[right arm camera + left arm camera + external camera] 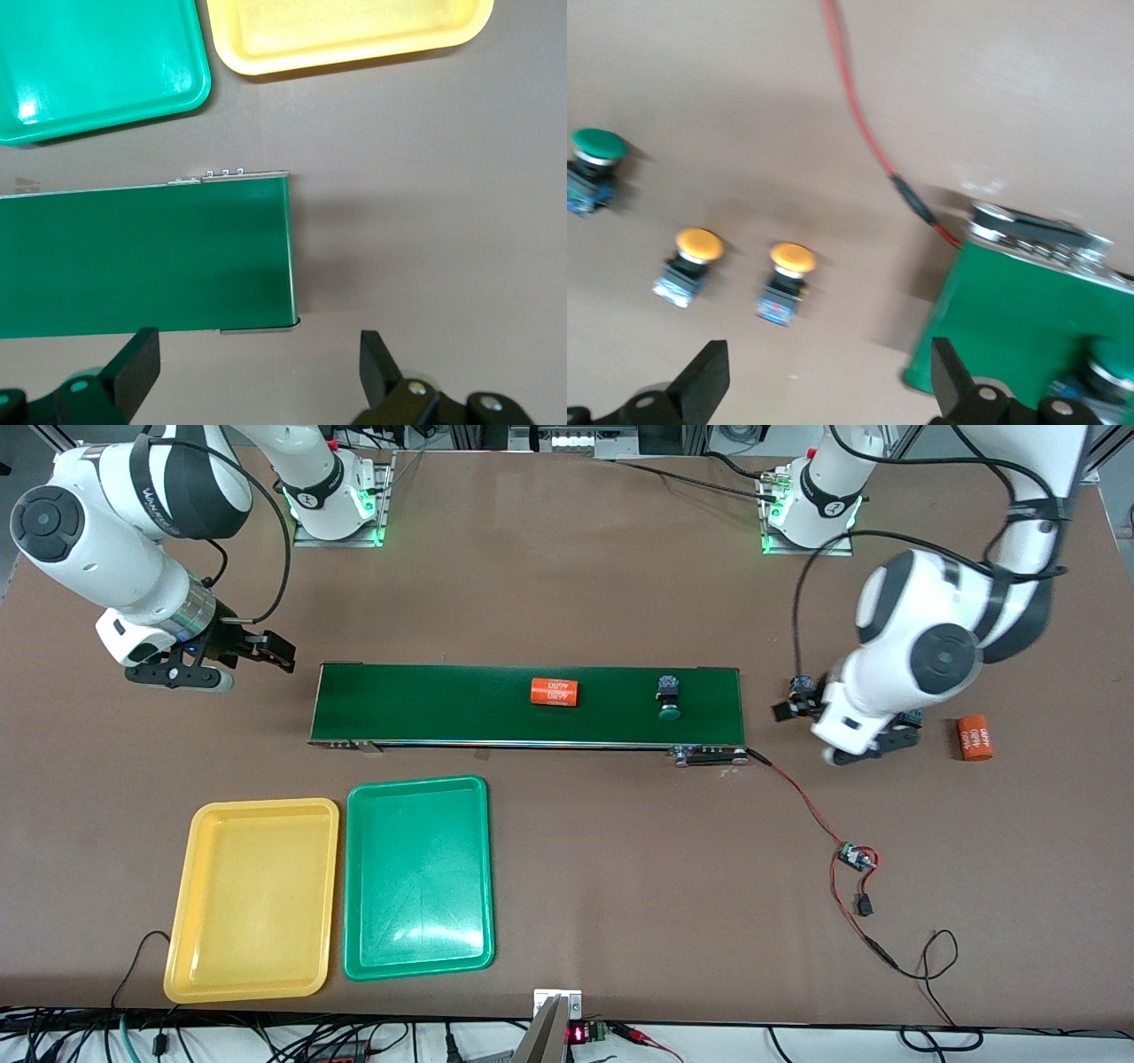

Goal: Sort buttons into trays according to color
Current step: 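Grasp the second green-capped button with the left gripper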

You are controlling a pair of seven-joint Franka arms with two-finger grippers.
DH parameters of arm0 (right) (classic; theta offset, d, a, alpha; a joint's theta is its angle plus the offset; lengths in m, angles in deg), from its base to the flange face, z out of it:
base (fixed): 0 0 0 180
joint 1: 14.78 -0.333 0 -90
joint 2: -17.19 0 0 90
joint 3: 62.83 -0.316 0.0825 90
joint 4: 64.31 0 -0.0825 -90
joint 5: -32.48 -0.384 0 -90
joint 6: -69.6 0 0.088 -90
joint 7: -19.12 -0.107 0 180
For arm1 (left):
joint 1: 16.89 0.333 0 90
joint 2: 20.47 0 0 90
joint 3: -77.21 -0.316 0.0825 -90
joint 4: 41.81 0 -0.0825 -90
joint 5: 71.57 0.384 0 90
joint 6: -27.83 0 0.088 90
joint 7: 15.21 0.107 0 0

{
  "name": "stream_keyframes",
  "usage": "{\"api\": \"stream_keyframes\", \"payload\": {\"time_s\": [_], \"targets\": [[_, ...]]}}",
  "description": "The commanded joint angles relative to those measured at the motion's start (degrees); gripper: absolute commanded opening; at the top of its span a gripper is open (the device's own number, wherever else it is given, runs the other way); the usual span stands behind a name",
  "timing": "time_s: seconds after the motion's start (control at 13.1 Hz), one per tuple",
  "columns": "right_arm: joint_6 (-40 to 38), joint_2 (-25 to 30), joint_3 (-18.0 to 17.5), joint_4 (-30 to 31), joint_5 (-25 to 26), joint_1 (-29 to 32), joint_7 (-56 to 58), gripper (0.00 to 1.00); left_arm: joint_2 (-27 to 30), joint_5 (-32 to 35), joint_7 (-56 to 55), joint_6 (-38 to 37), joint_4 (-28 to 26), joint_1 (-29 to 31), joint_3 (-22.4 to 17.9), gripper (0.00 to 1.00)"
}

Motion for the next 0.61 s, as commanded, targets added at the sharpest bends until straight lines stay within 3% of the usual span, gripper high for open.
{"api": "stream_keyframes", "payload": {"time_s": [0.0, 0.3, 0.53], "targets": [[-1.21, 0.27, -0.82, -0.58, 0.4, 0.36, -0.2, 1.0, -0.47, 1.23, 11.87, -1.3, -0.29, -0.46, -6.15, 1.0], [-1.29, 0.27, -0.82, -0.58, 0.4, 0.35, -0.03, 1.0, -1.61, 4.47, 25.79, 1.5, -2.04, -0.46, -13.55, 1.0], [-1.21, -0.16, -0.73, -0.67, 0.4, 0.62, 0.06, 1.0, -1.7, 6.95, 32.54, 13.42, -9.32, -0.46, -17.15, 1.0]]}}
